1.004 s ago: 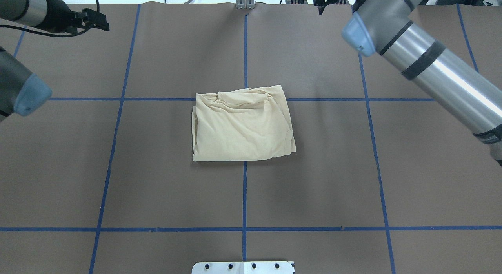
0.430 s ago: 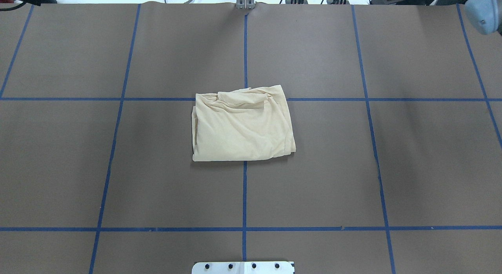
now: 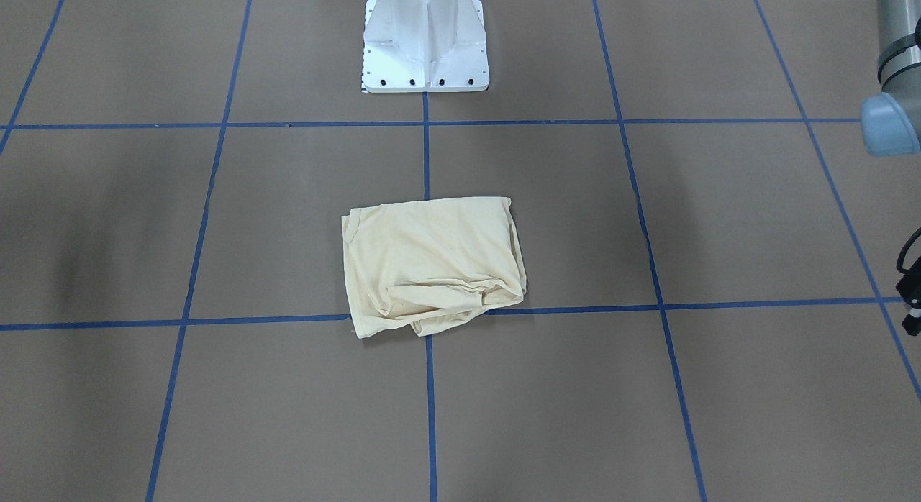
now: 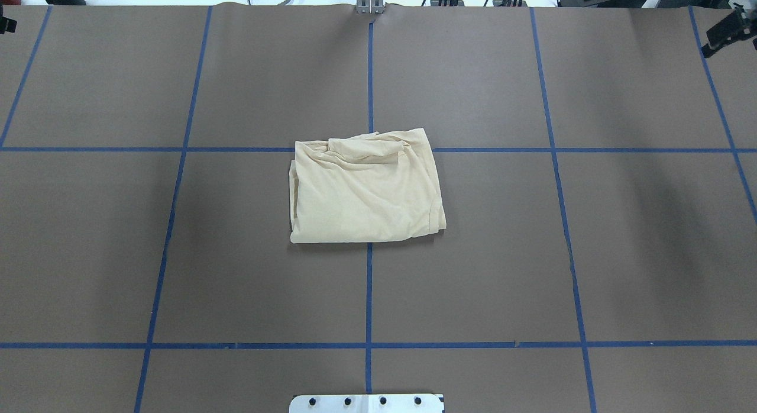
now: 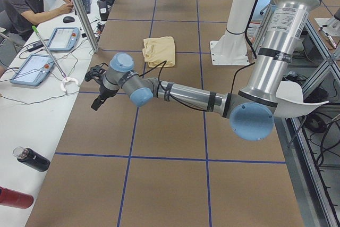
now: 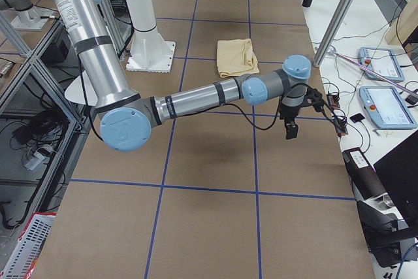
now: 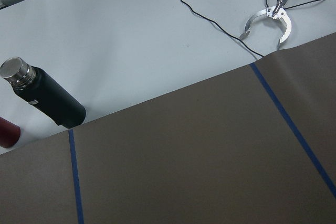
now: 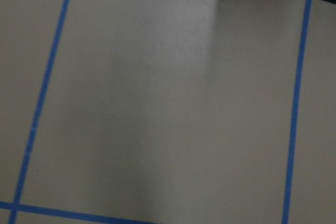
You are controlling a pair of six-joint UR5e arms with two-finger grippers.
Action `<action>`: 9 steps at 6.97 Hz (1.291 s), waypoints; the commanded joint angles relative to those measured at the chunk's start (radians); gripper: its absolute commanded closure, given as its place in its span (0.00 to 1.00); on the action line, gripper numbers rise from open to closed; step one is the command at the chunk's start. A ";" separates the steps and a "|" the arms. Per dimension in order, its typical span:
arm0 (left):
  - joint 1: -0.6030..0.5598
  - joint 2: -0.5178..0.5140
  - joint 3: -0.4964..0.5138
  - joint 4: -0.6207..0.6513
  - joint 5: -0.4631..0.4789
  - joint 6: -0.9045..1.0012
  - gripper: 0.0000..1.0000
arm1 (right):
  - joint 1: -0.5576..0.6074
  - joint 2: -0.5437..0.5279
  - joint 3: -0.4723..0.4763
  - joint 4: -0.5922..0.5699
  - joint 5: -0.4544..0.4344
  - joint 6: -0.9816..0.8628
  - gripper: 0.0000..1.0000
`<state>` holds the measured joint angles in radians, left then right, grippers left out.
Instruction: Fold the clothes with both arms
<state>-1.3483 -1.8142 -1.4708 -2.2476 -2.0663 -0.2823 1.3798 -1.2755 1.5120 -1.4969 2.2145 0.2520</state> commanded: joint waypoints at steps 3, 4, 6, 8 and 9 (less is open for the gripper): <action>-0.110 0.101 -0.005 0.232 0.006 0.491 0.00 | 0.002 -0.230 0.124 0.004 -0.101 0.001 0.00; -0.139 0.099 -0.003 0.299 0.005 0.524 0.00 | 0.002 -0.260 0.161 0.004 -0.049 0.001 0.00; -0.157 0.081 -0.035 0.531 -0.042 0.528 0.00 | 0.002 -0.262 0.154 0.004 -0.003 0.001 0.00; -0.160 0.111 -0.034 0.635 -0.212 0.528 0.00 | 0.002 -0.263 0.149 0.000 0.004 0.001 0.00; -0.158 0.148 -0.016 0.622 -0.227 0.528 0.00 | 0.002 -0.265 0.148 -0.005 0.048 0.003 0.00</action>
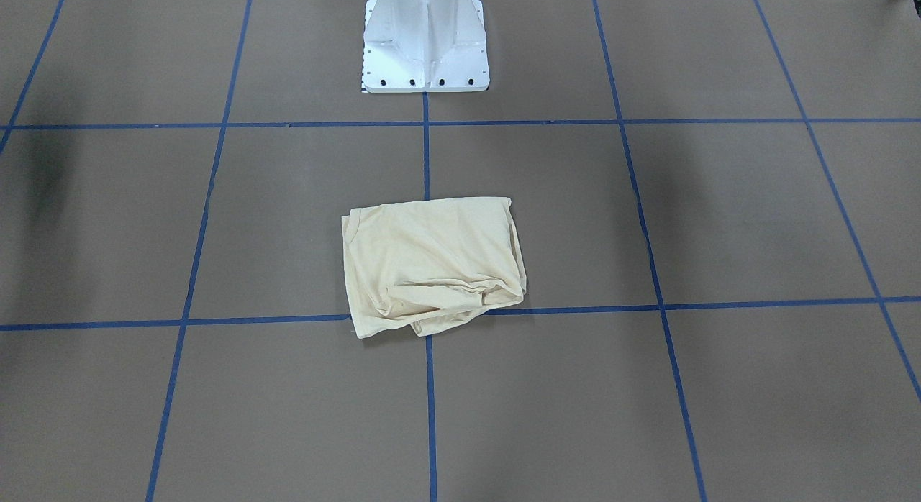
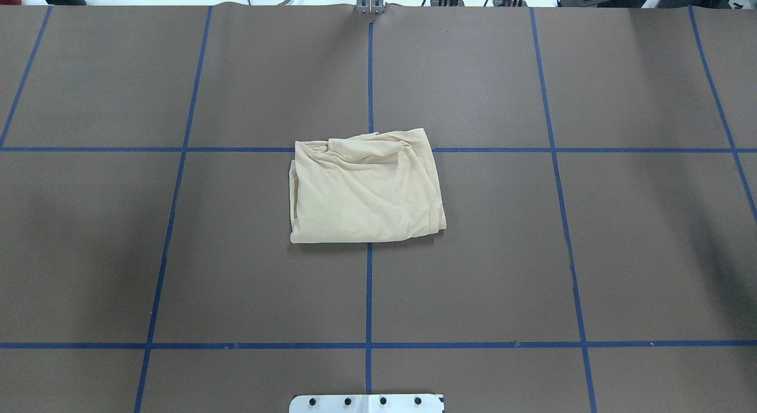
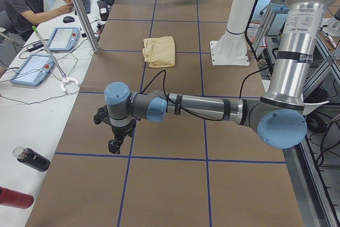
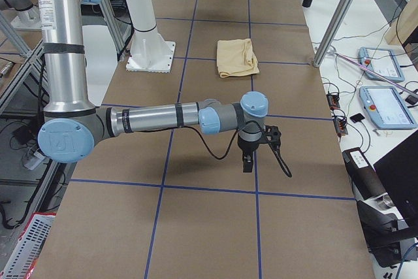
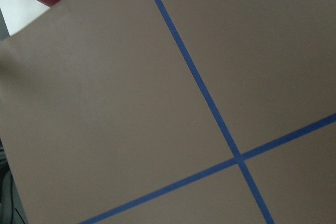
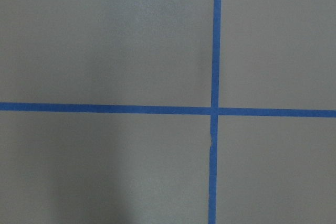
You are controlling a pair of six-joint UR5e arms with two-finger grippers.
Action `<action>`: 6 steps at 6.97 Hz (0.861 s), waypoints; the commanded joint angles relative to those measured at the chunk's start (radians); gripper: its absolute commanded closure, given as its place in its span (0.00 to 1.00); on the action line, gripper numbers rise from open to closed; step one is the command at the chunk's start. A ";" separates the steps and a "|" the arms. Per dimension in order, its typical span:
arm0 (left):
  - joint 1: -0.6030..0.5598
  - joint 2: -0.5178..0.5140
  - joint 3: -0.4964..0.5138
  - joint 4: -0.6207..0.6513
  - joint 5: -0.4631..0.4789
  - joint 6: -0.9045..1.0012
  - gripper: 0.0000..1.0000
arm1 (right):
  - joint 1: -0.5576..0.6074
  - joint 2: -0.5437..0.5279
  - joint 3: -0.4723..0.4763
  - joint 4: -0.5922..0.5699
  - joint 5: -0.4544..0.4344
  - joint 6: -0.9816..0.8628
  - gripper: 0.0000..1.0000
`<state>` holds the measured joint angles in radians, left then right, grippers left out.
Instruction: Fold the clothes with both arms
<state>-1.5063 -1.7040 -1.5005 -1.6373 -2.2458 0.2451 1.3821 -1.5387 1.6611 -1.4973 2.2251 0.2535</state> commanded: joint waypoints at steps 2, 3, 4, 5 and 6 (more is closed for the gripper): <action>0.003 0.055 0.034 0.014 -0.057 -0.001 0.00 | 0.000 -0.006 0.000 -0.008 0.093 0.012 0.00; 0.004 0.046 0.026 0.019 -0.058 -0.010 0.00 | 0.000 -0.009 -0.003 -0.008 0.091 0.012 0.00; 0.004 0.040 0.023 0.024 -0.064 -0.016 0.00 | 0.000 -0.011 -0.021 -0.003 0.091 0.012 0.00; 0.004 0.037 0.016 0.024 -0.084 -0.097 0.00 | 0.000 -0.011 -0.033 0.000 0.090 0.012 0.00; 0.003 0.043 -0.013 0.025 -0.090 -0.219 0.00 | 0.000 -0.009 -0.037 0.002 0.088 0.012 0.00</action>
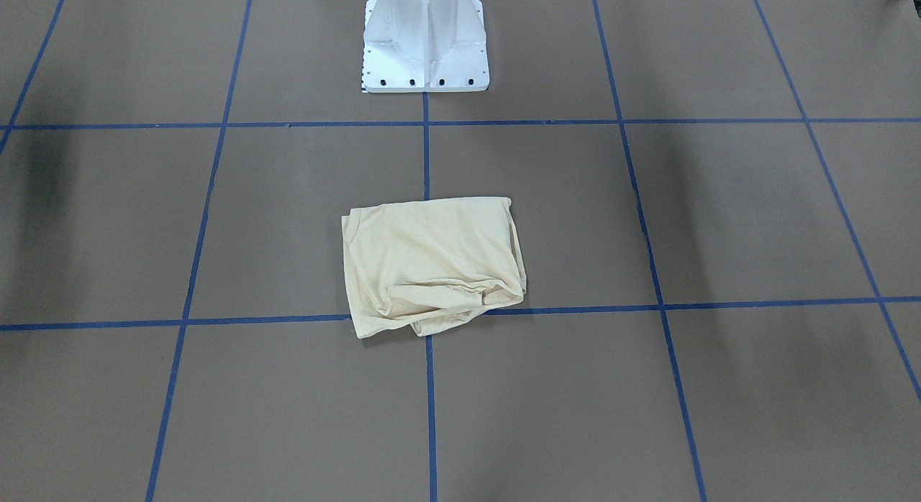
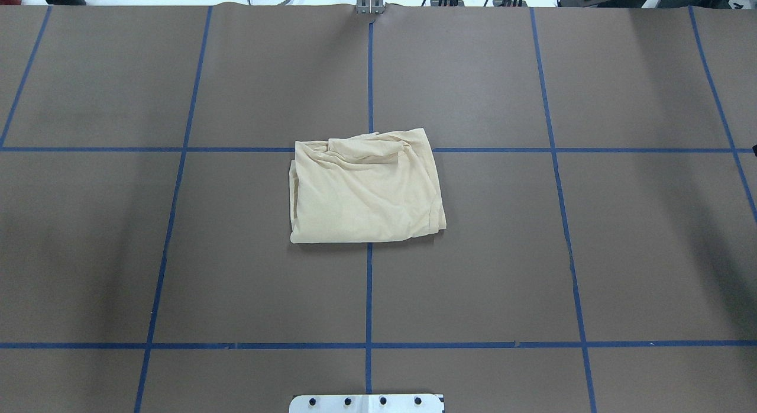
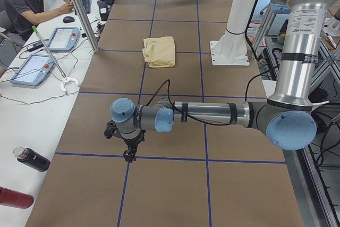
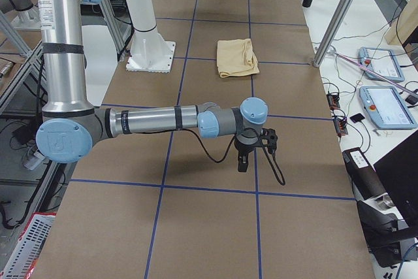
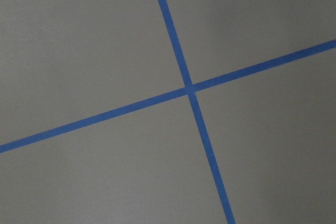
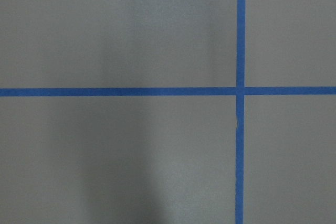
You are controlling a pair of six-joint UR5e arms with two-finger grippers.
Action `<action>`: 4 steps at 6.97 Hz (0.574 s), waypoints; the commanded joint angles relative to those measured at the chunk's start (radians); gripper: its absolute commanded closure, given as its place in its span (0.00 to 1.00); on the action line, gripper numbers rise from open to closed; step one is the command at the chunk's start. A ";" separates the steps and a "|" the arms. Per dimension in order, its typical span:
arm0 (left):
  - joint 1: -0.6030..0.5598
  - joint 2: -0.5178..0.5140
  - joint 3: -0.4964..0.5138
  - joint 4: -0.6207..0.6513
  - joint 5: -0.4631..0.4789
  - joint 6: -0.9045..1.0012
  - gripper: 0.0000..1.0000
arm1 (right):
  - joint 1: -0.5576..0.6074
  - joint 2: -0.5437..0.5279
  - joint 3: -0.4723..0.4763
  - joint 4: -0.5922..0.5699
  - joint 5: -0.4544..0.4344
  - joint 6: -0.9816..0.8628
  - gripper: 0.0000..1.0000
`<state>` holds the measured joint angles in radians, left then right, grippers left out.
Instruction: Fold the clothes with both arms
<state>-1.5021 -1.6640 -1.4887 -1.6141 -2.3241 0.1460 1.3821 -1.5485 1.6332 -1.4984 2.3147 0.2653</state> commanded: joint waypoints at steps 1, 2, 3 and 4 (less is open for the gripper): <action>-0.001 0.009 -0.018 0.005 -0.082 -0.178 0.00 | 0.000 0.001 -0.009 0.003 0.000 0.000 0.00; -0.003 0.016 -0.010 0.010 -0.143 -0.195 0.00 | 0.000 0.001 -0.009 0.003 0.000 0.000 0.00; -0.001 0.029 -0.012 0.005 -0.132 -0.194 0.00 | 0.000 0.001 -0.009 0.003 -0.001 0.000 0.00; -0.001 0.024 -0.015 0.002 -0.104 -0.194 0.00 | 0.000 -0.001 -0.009 0.003 -0.001 0.000 0.00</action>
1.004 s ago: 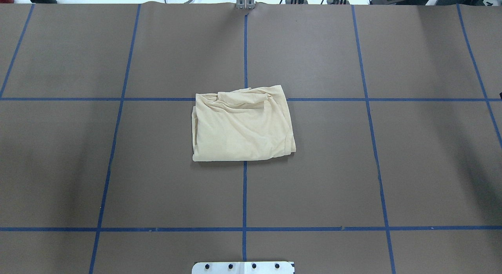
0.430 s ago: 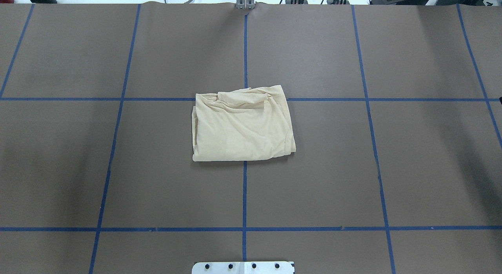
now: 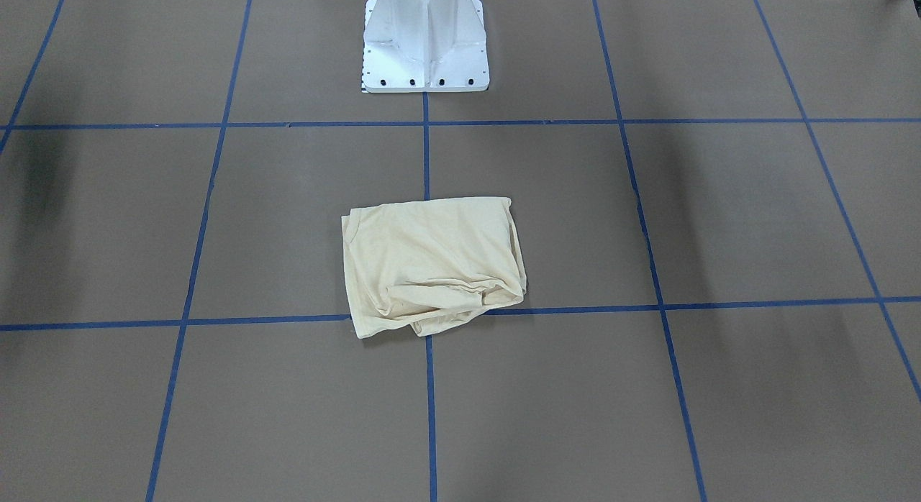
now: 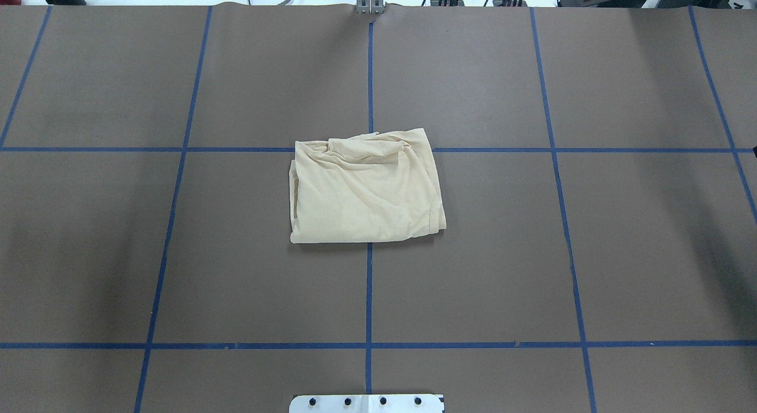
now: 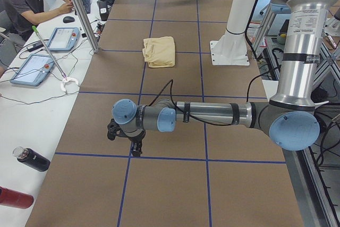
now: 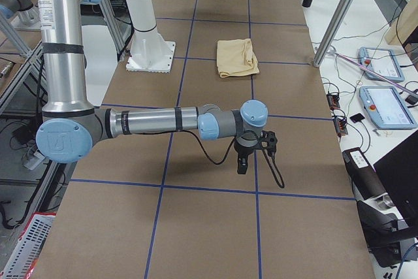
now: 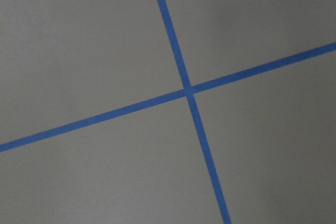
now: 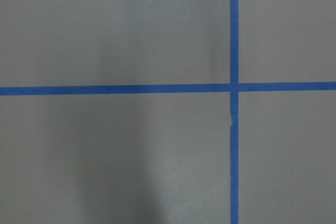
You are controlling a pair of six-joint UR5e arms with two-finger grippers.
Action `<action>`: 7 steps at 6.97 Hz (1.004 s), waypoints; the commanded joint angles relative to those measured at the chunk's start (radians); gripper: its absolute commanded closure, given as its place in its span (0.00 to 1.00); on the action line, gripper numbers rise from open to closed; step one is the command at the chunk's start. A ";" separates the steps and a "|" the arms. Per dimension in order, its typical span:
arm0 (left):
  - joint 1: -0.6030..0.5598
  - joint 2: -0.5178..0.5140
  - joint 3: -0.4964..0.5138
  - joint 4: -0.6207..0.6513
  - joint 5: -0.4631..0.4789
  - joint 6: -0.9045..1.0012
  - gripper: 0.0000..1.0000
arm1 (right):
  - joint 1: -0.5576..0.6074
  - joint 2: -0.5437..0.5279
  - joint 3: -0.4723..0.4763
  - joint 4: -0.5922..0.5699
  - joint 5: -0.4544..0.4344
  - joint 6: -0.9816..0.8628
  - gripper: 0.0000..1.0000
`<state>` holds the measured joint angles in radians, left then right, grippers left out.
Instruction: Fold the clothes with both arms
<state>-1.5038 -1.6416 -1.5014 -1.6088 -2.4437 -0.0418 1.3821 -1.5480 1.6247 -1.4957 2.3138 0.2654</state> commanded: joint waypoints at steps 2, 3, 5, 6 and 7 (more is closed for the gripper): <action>0.000 -0.012 -0.020 -0.002 0.109 -0.007 0.00 | 0.000 -0.001 -0.006 0.000 -0.004 0.000 0.00; -0.003 -0.009 -0.045 0.000 0.111 -0.007 0.00 | 0.000 -0.001 -0.006 0.000 -0.005 0.000 0.00; -0.050 0.005 -0.075 -0.003 0.101 0.010 0.00 | 0.000 -0.001 -0.008 0.000 -0.007 0.000 0.00; -0.061 0.005 -0.106 0.003 0.107 0.010 0.00 | 0.000 -0.001 -0.006 0.000 -0.007 -0.002 0.00; -0.065 0.006 -0.099 0.003 0.112 0.010 0.00 | 0.000 -0.001 -0.008 0.000 -0.007 -0.002 0.00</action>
<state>-1.5575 -1.6370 -1.5932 -1.6081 -2.3369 -0.0331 1.3821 -1.5493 1.6177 -1.4956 2.3073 0.2644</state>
